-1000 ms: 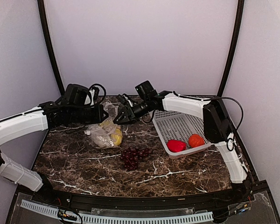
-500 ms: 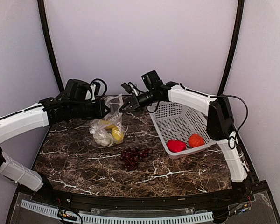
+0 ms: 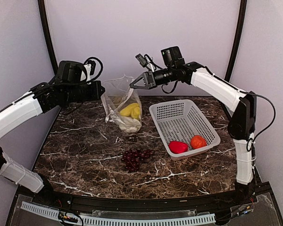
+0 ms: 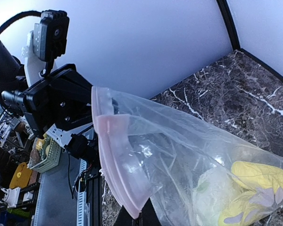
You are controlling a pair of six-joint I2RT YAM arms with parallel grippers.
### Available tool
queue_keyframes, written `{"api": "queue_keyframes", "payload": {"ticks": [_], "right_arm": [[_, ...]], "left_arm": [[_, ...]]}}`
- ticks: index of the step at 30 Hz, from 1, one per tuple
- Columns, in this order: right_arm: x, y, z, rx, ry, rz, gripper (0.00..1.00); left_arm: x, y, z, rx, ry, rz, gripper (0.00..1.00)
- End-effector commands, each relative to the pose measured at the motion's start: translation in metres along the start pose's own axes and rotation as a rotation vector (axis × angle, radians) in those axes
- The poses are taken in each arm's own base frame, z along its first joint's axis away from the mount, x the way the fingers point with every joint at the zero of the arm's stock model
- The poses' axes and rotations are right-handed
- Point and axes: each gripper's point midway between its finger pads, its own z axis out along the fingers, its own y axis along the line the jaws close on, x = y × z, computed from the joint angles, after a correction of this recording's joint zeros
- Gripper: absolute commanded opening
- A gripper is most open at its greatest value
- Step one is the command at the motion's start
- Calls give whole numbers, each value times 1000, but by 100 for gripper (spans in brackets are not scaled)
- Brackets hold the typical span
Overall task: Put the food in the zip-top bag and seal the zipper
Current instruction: Adjust the zipper food storage bag at the center of the board.
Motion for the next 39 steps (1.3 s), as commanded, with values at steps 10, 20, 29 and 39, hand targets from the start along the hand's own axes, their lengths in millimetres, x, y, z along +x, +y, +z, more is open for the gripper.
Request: {"api": "queue_keyframes", "payload": {"ticks": [10,20,29,39], "right_arm": [[91,36,-21,-167,189,259,6],[42,52,-66,-63,78,25,45],[145,50,-23,95,364,-561,61],[227,28,29,119,573,-811,89]], "left_arm": [[72,-40,52,253,231,-27,1],[42,-58,52,309,167,-14,1],[34,-51,53,256,151,9,1],[41,-42,63,201,173,-18,1]]}}
